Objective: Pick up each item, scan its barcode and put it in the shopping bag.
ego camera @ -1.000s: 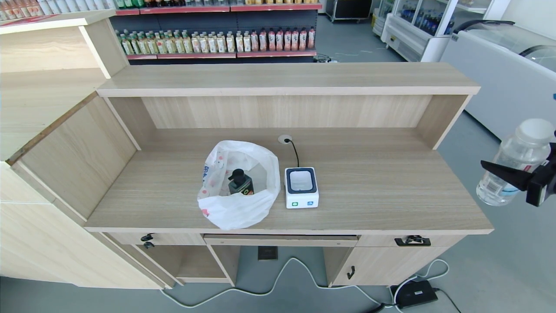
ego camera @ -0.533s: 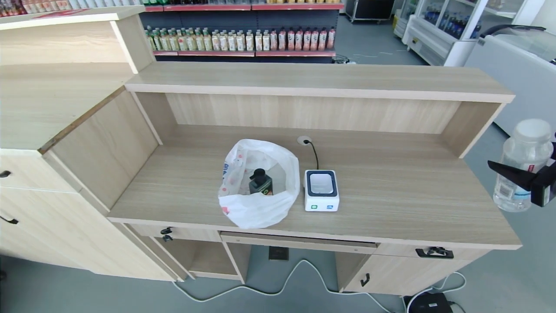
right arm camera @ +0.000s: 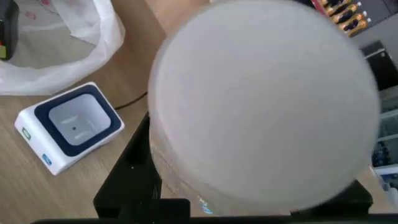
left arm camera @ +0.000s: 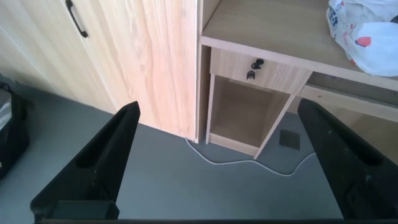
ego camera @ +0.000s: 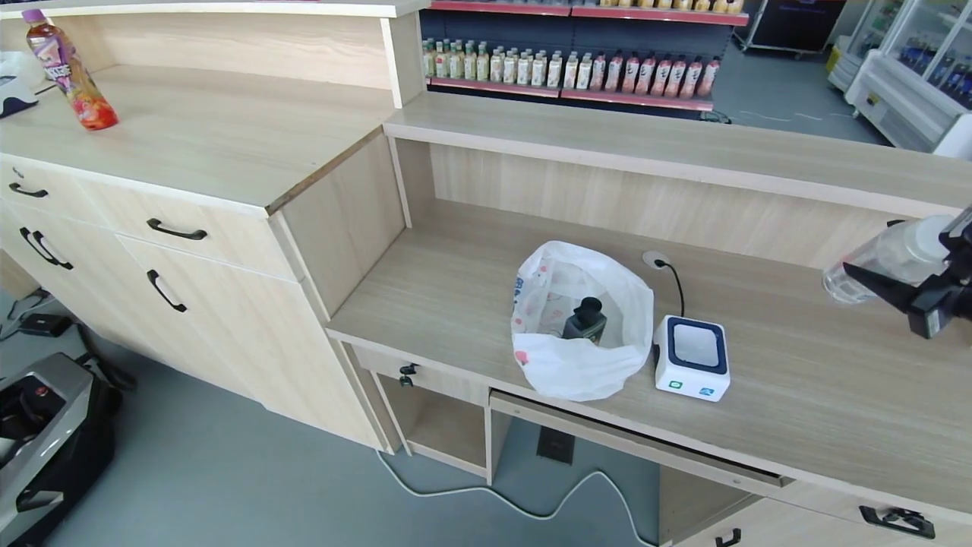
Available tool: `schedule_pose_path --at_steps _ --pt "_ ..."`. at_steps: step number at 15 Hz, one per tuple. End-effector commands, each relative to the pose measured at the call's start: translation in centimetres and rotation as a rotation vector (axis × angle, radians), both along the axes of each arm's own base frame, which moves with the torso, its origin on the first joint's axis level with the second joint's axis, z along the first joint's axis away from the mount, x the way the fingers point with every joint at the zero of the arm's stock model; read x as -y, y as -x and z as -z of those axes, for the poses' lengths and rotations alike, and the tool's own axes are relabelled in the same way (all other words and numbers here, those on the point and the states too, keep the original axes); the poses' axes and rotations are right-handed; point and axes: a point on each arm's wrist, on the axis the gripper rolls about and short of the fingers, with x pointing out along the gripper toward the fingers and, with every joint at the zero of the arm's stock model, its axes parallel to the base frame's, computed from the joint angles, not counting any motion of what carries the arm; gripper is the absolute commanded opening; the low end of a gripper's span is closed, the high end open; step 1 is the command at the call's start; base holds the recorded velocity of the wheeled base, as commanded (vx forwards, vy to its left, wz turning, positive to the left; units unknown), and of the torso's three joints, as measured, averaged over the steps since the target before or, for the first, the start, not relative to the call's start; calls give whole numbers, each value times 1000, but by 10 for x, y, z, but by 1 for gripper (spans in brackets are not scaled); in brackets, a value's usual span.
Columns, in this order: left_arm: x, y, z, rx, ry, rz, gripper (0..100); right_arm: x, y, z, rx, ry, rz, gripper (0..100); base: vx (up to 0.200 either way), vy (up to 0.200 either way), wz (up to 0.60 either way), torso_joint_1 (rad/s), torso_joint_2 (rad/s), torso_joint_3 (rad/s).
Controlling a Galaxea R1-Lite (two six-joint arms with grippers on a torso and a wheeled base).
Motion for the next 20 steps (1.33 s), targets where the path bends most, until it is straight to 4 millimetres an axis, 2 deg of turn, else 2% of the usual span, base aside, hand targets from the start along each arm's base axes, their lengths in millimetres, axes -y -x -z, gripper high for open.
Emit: schedule_pose_path --at_steps 1,3,8,13,15,20 --pt "0 0 0 0 0 1 100 5 -23 24 -36 7 -30 0 0 0 0 0 0 0" --pt "0 0 0 0 0 1 100 5 -36 32 3 21 -76 0 0 0 0 0 0 0" --pt "0 0 0 0 0 -1 100 -9 -58 43 7 29 -295 0 0 0 0 0 0 0" --pt "0 0 0 0 0 -1 100 -19 -72 55 42 71 -340 0 0 0 0 0 0 0" --pt "0 0 0 0 0 1 100 -30 -84 61 96 88 -378 0 0 0 0 0 0 0" --pt "0 0 0 0 0 -1 100 -51 -98 80 127 108 -446 0 0 0 0 0 0 0"
